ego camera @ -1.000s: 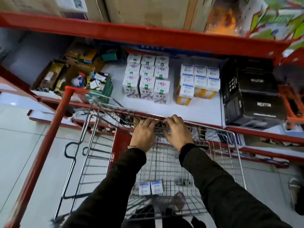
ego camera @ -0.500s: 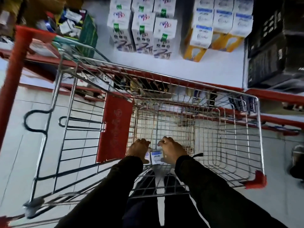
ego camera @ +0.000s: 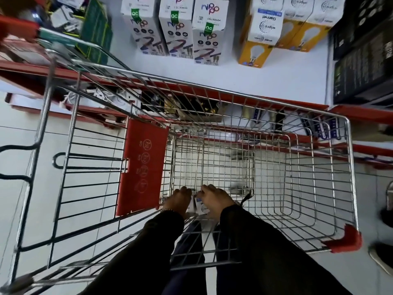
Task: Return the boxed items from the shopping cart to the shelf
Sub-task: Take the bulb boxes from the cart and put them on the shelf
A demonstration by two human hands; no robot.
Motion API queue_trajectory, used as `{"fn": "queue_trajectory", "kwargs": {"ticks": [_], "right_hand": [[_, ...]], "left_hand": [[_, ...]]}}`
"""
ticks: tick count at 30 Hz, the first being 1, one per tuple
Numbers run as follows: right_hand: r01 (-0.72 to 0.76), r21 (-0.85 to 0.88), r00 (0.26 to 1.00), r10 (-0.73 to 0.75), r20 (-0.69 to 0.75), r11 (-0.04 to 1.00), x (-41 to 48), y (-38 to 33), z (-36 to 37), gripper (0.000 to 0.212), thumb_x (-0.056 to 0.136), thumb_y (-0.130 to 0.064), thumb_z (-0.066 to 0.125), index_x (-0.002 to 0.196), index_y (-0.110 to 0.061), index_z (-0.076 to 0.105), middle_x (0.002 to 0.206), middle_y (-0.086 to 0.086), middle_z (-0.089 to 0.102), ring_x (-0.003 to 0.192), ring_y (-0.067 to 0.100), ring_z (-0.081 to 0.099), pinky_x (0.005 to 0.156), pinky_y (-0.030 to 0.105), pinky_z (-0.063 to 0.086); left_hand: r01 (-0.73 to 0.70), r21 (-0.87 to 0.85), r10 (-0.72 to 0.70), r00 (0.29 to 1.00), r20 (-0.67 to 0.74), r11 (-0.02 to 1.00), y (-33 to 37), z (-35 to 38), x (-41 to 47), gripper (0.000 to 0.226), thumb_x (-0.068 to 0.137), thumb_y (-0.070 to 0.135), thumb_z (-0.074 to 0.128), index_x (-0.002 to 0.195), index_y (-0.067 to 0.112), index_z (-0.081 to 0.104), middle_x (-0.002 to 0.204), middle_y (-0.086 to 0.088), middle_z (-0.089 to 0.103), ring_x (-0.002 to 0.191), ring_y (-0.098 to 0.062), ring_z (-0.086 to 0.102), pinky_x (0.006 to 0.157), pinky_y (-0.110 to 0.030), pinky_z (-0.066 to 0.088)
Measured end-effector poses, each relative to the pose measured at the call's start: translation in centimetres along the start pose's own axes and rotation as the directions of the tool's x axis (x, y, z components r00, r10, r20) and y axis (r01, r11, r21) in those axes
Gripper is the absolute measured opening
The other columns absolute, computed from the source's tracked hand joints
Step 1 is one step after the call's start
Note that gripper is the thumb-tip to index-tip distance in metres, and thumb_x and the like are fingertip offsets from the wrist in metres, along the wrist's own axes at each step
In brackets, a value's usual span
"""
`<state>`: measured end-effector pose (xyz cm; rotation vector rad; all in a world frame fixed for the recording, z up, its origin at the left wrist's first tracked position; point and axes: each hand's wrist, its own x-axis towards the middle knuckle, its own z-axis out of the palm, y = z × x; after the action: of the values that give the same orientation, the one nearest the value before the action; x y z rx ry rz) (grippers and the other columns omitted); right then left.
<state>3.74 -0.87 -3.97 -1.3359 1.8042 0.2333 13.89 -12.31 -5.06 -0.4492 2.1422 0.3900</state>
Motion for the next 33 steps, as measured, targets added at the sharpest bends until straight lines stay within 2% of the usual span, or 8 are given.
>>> {"fn": "queue_trajectory", "kwargs": {"ticks": [3,5,8,13,18,24,29,33], "right_hand": [[-0.023,0.055,0.996,0.027,-0.084,0.998,-1.2,0.9,-0.8,0.059,0.083,-0.021,0.073,0.133,-0.007,0.046,0.137,0.011,0.043,0.127,0.031,0.045,0.096,0.044,0.046],[-0.035,0.079,0.987,0.047,-0.156,0.996,-2.7,1.8,-2.0,0.056,0.081,-0.019,0.073,0.130,-0.008,0.047,0.131,0.010,0.048,0.121,0.030,0.048,0.092,0.042,0.048],[-0.059,0.141,0.968,0.092,-0.234,0.988,-5.4,3.0,-4.0,0.064,0.081,-0.026,0.073,0.136,-0.015,0.044,0.131,0.008,0.051,0.122,0.028,0.046,0.094,0.039,0.046],[-0.101,0.228,0.914,0.181,-0.363,0.968,-10.6,4.5,-7.9,0.073,0.076,-0.028,0.077,0.140,-0.024,0.043,0.133,0.003,0.055,0.120,0.022,0.050,0.096,0.033,0.046],[-0.111,0.233,0.870,0.208,-0.447,0.966,-15.0,6.1,-11.9,0.073,0.070,-0.038,0.079,0.135,-0.026,0.045,0.132,-0.001,0.051,0.120,0.022,0.054,0.087,0.028,0.049],[-0.111,0.228,0.767,0.229,-0.599,0.967,-20.1,8.4,-16.9,0.067,0.066,-0.046,0.080,0.123,-0.025,0.052,0.117,-0.003,0.054,0.107,0.018,0.055,0.087,0.035,0.052],[-0.174,0.157,0.693,0.234,-0.682,0.972,-23.6,10.8,-21.3,0.065,0.067,-0.050,0.077,0.123,-0.023,0.056,0.114,-0.001,0.056,0.108,0.020,0.057,0.085,0.036,0.053],[-0.203,0.159,0.617,0.253,-0.746,0.966,-25.6,13.0,-24.9,0.072,0.067,-0.062,0.074,0.125,-0.023,0.057,0.116,-0.002,0.059,0.114,0.020,0.052,0.090,0.040,0.052]], "left_hand": [[-0.008,0.003,0.008,1.000,-0.018,1.000,0.0,-1.4,-0.8,0.070,0.081,0.029,0.074,0.139,0.011,0.039,0.138,-0.008,0.044,0.124,-0.028,0.053,0.095,-0.043,0.055],[-0.013,-0.023,0.012,0.997,-0.072,1.000,0.0,-2.7,-1.6,0.070,0.077,0.028,0.078,0.136,0.012,0.042,0.138,-0.006,0.042,0.122,-0.026,0.054,0.092,-0.041,0.056],[-0.014,-0.048,0.005,0.986,-0.169,0.999,0.5,-4.9,-3.4,0.066,0.078,0.027,0.077,0.134,0.015,0.045,0.139,-0.004,0.036,0.121,-0.025,0.054,0.089,-0.039,0.058],[-0.072,-0.055,0.048,0.934,-0.355,0.996,3.1,-9.6,-7.0,0.062,0.081,0.029,0.072,0.135,0.016,0.046,0.138,-0.004,0.042,0.120,-0.025,0.054,0.090,-0.037,0.057],[-0.147,-0.016,0.120,0.859,-0.497,0.989,6.3,-14.2,-9.9,0.066,0.079,0.034,0.067,0.139,0.022,0.043,0.142,-0.001,0.045,0.114,-0.027,0.061,0.085,-0.037,0.056],[-0.221,0.031,0.192,0.760,-0.621,0.975,9.8,-20.0,-12.3,0.064,0.075,0.039,0.061,0.136,0.028,0.047,0.135,0.004,0.051,0.107,-0.026,0.066,0.080,-0.039,0.058],[-0.291,0.084,0.255,0.624,-0.738,0.953,12.6,-24.8,-13.4,0.061,0.073,0.041,0.064,0.132,0.029,0.053,0.129,0.004,0.057,0.112,-0.023,0.062,0.083,-0.036,0.057],[-0.282,0.157,0.290,0.532,-0.796,0.947,14.5,-29.2,-13.2,0.063,0.075,0.041,0.066,0.134,0.025,0.053,0.130,0.002,0.059,0.120,-0.022,0.054,0.094,-0.035,0.052]]}}
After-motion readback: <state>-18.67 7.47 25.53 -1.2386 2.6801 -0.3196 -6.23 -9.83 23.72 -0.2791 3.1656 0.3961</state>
